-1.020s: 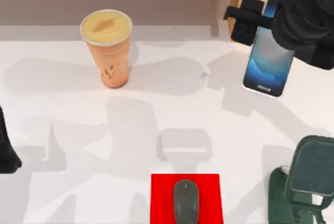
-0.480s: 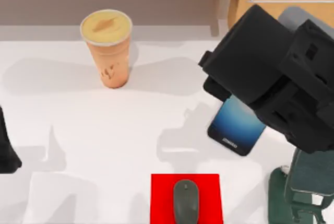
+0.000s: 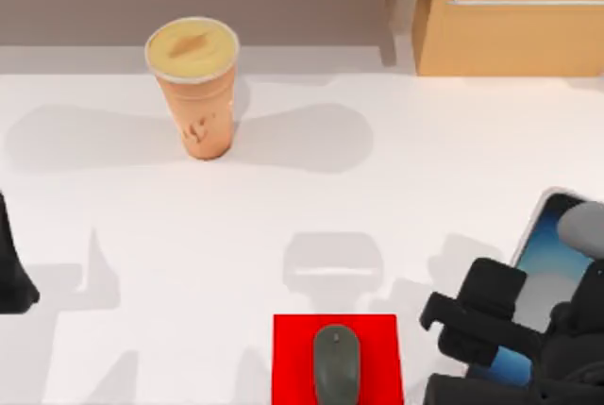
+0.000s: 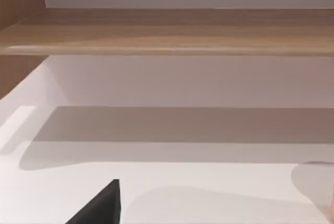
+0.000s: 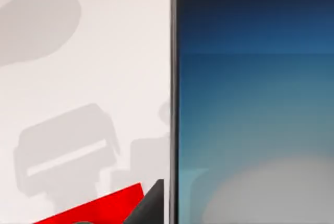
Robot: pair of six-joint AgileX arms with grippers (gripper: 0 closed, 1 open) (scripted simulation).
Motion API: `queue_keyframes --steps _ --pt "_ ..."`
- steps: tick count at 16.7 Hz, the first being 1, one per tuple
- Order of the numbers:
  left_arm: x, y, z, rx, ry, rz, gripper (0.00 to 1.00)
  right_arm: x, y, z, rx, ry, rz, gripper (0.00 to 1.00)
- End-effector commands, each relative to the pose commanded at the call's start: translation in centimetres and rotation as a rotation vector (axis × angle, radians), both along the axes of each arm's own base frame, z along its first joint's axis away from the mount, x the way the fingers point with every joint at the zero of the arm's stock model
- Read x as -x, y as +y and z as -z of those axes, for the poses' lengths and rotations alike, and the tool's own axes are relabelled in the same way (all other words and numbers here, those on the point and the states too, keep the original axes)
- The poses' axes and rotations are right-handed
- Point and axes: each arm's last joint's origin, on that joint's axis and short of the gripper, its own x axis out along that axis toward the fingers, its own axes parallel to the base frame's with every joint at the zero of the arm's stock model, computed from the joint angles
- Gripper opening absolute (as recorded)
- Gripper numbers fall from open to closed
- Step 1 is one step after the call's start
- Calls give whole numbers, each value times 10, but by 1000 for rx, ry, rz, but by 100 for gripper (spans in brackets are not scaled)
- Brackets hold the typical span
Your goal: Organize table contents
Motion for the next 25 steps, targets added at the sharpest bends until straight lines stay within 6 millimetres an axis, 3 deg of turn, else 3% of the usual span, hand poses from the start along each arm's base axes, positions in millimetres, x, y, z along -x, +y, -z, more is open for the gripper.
queue_keyframes --steps 3,7,18,25 --pt "0 0 0 0 0 0 100 23 -20 18 132 -100 -69 0" --pt "0 0 0 0 0 0 100 35 -35 31 221 -192 -134 0" --pt "0 0 0 0 0 0 100 32 -40 27 203 -159 -151 0" --pt "0 0 0 0 0 0 100 13 -49 27 97 -137 -140 0"
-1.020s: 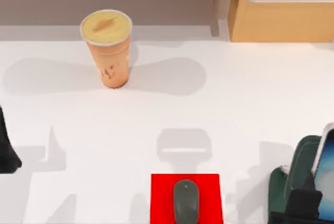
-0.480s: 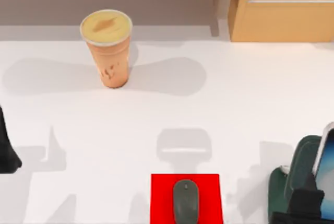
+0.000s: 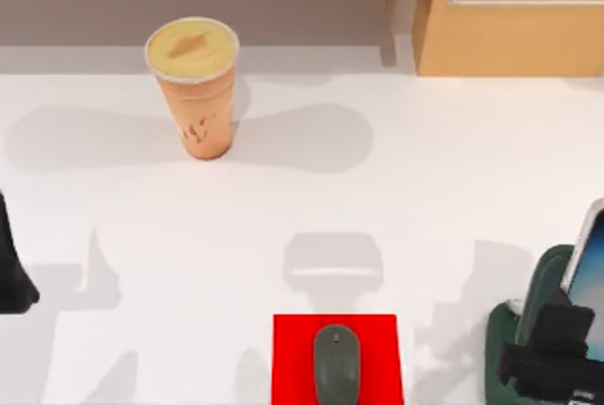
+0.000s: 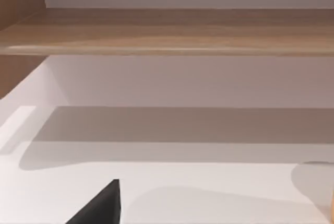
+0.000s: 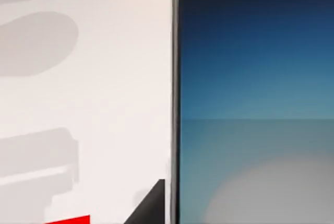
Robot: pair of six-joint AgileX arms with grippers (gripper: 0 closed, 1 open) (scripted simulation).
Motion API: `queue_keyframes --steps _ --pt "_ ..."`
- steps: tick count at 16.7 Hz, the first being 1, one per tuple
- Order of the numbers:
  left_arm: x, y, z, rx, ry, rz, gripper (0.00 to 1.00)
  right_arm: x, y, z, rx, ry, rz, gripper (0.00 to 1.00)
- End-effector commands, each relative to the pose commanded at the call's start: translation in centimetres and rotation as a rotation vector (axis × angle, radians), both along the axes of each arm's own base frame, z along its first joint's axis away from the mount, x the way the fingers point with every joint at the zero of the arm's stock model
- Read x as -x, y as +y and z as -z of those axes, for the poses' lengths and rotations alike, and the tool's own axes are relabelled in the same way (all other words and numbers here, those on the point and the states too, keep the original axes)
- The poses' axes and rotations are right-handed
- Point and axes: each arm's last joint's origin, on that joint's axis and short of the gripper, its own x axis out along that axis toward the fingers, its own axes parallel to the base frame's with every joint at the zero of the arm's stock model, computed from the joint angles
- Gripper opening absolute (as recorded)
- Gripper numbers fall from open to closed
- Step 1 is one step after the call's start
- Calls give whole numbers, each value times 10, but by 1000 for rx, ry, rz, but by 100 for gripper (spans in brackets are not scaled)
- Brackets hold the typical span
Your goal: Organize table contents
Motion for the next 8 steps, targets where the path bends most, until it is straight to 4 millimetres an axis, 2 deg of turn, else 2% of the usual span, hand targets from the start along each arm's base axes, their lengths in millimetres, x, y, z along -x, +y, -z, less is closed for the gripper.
queue_keyframes --steps 8 --pt "0 0 0 0 0 0 100 -21 6 27 121 -66 8 0"
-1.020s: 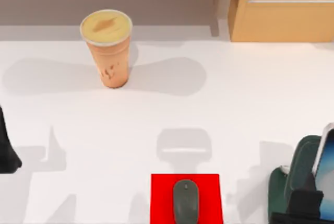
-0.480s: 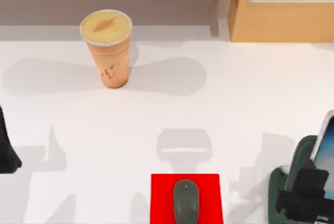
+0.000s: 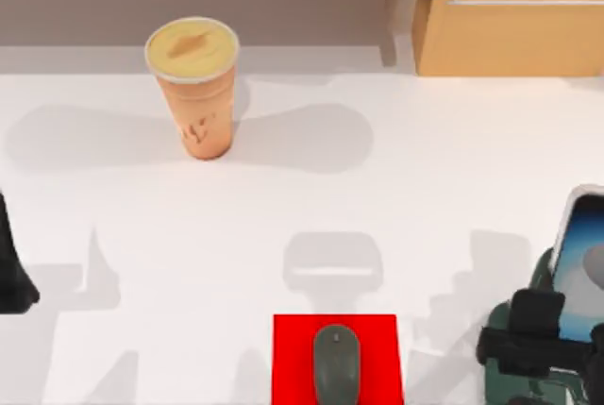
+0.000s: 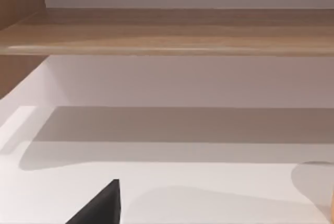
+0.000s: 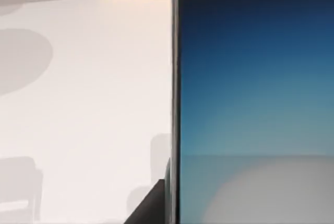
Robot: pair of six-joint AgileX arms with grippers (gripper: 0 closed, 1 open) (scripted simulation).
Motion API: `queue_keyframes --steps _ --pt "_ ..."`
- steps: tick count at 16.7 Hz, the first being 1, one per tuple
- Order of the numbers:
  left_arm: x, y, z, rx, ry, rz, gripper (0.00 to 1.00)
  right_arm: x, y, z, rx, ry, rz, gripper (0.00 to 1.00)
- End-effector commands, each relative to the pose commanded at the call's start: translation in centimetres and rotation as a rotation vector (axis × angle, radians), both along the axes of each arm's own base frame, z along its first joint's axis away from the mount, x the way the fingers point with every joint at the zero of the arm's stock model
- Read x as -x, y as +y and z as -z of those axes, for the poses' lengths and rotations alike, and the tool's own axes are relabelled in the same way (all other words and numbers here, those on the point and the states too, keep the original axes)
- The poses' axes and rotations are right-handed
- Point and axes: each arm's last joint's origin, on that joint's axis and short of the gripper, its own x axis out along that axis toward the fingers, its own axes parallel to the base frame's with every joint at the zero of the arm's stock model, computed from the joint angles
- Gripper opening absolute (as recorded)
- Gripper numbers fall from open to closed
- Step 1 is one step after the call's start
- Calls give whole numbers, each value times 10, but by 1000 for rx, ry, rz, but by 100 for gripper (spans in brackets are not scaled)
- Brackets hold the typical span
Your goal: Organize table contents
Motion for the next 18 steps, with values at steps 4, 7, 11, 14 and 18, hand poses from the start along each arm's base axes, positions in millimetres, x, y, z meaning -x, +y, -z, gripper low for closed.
queue_keyframes --steps 4,7,11,14,18 --pt "0 0 0 0 0 0 100 0 0 0 1 -1 0 0" --pt "0 0 0 0 0 0 100 0 0 0 1 -1 0 23" --pt "0 0 0 0 0 0 100 0 0 0 1 -1 0 53" --pt "0 0 0 0 0 0 100 0 0 0 1 -1 0 75" --pt "0 0 0 0 0 0 100 0 0 0 1 -1 0 100"
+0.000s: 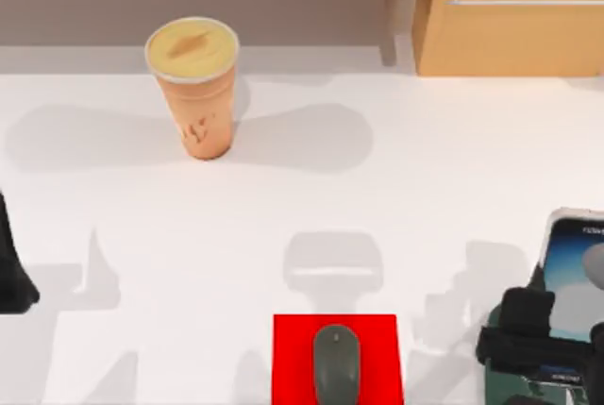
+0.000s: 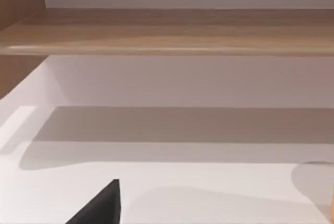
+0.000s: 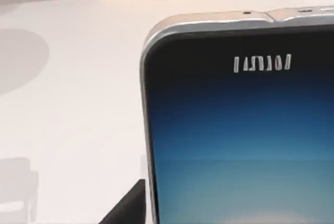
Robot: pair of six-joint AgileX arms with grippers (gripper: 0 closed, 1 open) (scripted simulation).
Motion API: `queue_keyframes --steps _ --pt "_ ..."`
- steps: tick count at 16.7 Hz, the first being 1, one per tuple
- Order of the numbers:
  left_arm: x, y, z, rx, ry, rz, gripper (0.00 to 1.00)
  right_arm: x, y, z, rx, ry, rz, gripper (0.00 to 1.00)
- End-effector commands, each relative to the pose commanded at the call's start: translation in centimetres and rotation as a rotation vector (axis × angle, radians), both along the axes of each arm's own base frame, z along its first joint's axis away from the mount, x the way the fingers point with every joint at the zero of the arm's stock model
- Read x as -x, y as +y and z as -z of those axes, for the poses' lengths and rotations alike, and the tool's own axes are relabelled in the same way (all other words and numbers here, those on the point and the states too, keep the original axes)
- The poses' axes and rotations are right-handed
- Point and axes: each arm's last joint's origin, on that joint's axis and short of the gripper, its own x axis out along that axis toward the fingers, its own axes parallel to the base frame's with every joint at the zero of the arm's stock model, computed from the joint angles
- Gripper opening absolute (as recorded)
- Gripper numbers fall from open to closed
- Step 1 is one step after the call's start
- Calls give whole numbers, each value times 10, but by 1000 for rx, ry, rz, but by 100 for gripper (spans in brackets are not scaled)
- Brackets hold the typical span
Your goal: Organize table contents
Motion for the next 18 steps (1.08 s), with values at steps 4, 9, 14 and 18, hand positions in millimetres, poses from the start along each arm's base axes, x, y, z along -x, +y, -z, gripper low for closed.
queue_keyframes --steps 4,9,14,18 --pt "0 0 0 0 0 0 100 0 0 0 0 0 0 100" --pt "0 0 0 0 0 0 100 0 0 -1 -4 -1 0 100" --pt "0 0 0 0 0 0 100 7 -16 -26 -216 -45 33 100" --pt "0 0 0 0 0 0 100 15 -23 -41 -344 -74 58 100"
